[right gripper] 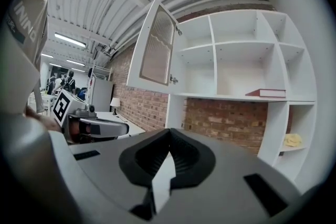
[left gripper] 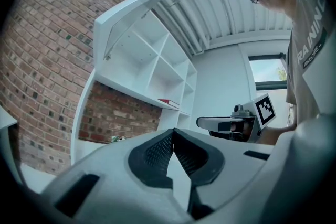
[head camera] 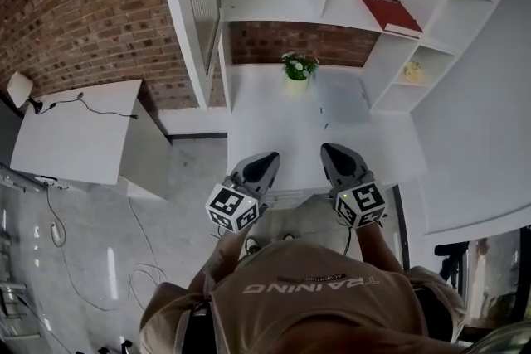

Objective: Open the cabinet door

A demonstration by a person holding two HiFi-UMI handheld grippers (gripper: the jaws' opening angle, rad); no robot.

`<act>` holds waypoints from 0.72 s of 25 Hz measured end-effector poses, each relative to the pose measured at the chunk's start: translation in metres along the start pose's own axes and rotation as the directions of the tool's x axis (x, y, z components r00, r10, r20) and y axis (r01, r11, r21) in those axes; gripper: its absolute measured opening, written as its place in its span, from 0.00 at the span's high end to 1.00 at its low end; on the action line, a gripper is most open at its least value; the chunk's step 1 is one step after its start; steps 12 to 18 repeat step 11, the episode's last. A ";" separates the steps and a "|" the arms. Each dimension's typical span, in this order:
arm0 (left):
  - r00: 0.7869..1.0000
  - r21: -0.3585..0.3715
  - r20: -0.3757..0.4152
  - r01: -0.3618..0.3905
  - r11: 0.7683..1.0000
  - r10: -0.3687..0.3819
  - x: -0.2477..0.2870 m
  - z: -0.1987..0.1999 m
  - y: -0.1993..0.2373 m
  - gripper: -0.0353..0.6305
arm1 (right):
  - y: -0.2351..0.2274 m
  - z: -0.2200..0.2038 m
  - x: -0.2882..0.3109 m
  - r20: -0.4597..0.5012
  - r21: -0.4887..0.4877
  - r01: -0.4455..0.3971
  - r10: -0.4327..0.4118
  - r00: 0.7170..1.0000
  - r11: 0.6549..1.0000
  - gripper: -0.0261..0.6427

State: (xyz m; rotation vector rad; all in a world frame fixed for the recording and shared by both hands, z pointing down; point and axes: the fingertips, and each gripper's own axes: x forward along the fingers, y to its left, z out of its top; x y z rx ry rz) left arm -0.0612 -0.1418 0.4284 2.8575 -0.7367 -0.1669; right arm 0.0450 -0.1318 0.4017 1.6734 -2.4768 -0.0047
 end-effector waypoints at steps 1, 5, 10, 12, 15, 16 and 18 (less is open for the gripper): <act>1.000 0.001 0.002 0.000 1.000 0.000 0.001 0.000 0.001 0.94 | -0.003 0.001 0.001 0.002 0.005 0.006 -0.006 1.000 1.000 0.94; 1.000 0.008 -0.003 0.011 1.000 -0.011 0.002 0.000 -0.003 0.94 | -0.004 0.009 0.002 0.023 -0.006 0.010 -0.010 1.000 1.000 0.94; 0.999 0.061 -0.007 0.035 0.998 -0.034 0.006 0.012 -0.005 0.94 | -0.004 0.007 0.007 0.038 0.007 0.007 -0.007 0.999 1.000 0.94; 0.999 0.074 -0.007 0.036 0.997 -0.036 0.007 0.015 -0.004 0.94 | -0.005 0.006 0.009 0.042 0.014 0.009 -0.009 0.999 1.000 0.94; 0.999 0.074 -0.007 0.036 0.997 -0.036 0.007 0.015 -0.004 0.94 | -0.005 0.006 0.009 0.042 0.014 0.009 -0.009 0.999 1.000 0.94; 0.999 0.074 -0.007 0.036 0.997 -0.036 0.007 0.015 -0.004 0.94 | -0.005 0.006 0.009 0.042 0.014 0.009 -0.009 0.999 1.000 0.94; 0.999 0.074 -0.007 0.036 0.997 -0.036 0.007 0.015 -0.004 0.94 | -0.005 0.006 0.009 0.042 0.014 0.009 -0.009 0.999 1.000 0.94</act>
